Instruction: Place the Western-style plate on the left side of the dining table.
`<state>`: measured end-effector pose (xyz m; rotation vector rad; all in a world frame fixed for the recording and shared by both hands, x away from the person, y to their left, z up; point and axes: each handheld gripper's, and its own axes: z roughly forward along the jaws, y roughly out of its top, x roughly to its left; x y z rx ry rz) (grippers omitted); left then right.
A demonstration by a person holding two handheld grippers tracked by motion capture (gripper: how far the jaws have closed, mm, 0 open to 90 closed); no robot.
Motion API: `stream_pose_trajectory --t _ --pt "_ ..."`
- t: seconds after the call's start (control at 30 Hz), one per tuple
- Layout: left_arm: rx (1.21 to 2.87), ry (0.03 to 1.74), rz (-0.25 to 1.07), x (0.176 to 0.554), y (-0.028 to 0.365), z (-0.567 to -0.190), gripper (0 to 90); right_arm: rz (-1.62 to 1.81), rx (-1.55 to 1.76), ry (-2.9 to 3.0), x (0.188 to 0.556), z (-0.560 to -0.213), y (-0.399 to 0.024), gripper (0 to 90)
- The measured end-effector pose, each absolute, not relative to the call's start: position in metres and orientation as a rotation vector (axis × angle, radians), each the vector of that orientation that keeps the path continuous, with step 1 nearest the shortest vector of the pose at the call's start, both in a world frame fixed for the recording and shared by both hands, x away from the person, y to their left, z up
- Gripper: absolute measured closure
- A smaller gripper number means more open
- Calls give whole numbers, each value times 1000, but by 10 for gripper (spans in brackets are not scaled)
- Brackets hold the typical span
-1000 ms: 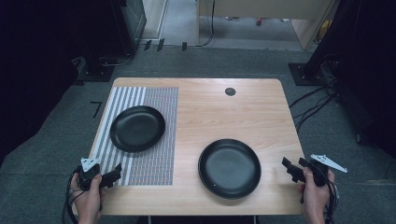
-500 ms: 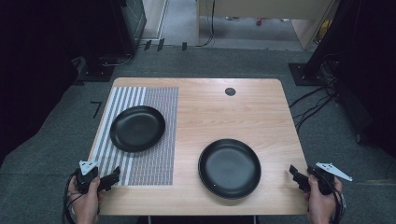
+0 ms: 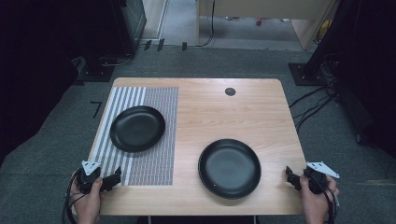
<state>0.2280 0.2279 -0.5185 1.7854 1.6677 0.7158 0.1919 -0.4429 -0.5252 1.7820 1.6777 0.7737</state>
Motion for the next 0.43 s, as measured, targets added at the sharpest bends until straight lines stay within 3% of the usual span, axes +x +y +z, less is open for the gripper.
stream_pose_trajectory --t 0.33,0.43 --pt "1804 1653 696 229 227 -519 49 774 1782 1681 192 -525 -443 193" --pt "1814 1652 700 229 226 -519 26 780 1783 1658 191 -525 -443 267"
